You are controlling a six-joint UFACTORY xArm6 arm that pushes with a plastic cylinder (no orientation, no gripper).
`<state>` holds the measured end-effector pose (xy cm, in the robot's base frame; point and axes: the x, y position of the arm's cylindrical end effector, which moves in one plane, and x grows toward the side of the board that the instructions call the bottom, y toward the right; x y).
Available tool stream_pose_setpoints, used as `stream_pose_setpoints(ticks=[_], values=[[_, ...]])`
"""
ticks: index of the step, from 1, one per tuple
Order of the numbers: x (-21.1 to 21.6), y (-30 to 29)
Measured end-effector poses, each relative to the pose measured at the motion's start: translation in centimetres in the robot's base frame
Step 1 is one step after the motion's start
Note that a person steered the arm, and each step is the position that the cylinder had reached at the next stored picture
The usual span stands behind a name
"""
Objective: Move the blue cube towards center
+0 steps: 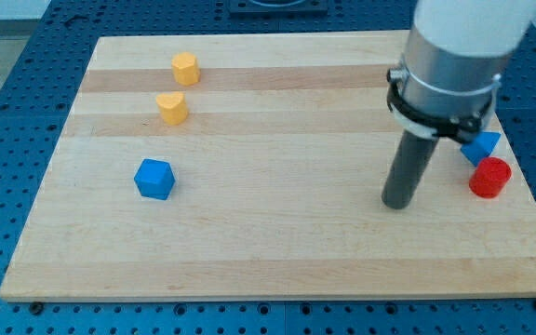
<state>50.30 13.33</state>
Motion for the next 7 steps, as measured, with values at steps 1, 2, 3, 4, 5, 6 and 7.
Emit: stream_pose_setpoints(ticks=[1, 2, 3, 4, 5, 6, 7], values=[[-4.3, 0.1], [-7.6, -1.3], [-8.1, -5.8], [-7.9, -11.5], [-7.1, -16.8], [-6.9, -21.4], [-6.9, -23.8]])
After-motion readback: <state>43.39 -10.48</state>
